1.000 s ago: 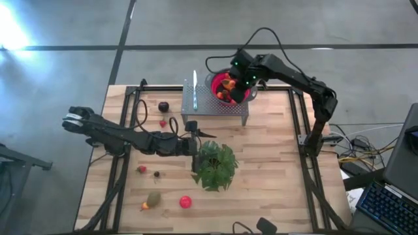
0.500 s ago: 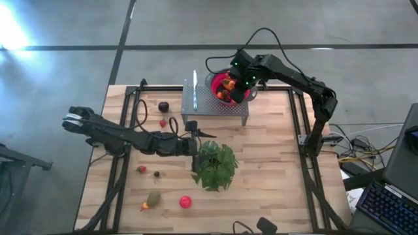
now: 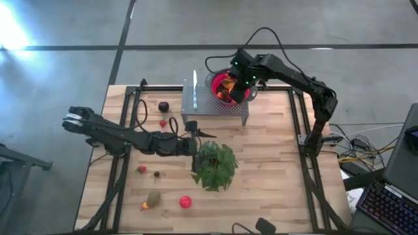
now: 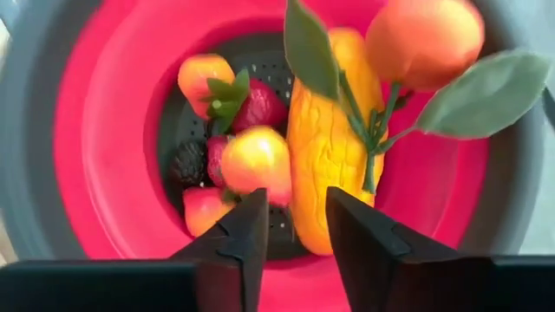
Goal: Pick & Place Fruit
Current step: Put the red strawberry into the red strainer bowl on the shelf
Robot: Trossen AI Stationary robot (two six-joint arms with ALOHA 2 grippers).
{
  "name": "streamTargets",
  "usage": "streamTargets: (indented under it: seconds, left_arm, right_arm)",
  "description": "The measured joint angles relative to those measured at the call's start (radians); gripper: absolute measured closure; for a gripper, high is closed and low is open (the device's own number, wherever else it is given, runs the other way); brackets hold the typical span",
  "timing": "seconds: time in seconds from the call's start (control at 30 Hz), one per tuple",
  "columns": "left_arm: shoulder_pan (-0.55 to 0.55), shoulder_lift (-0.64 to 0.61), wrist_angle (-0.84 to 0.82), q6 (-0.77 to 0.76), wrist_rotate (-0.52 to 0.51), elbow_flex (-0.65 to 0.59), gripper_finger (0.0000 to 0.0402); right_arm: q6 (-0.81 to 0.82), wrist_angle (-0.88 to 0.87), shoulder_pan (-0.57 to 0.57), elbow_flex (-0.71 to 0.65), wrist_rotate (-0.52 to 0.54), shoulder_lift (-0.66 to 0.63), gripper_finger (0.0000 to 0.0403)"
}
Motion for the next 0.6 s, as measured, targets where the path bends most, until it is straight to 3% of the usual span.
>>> streamTargets:
  seconds: [0.3, 0.6]
  left_arm:
    - [0.000, 0.000, 0.000, 0.000, 0.000, 0.000, 0.0099]
    - [0.000, 0.000, -0.008, 0.001, 0.000, 0.000, 0.0099]
  right_arm:
    - [-0.017, 0.000, 0.030, 0.146, 0.000, -0.002, 0.0242]
    - [-0.052, -0.007, 0.097, 0.314, 0.000, -0.009, 0.0234]
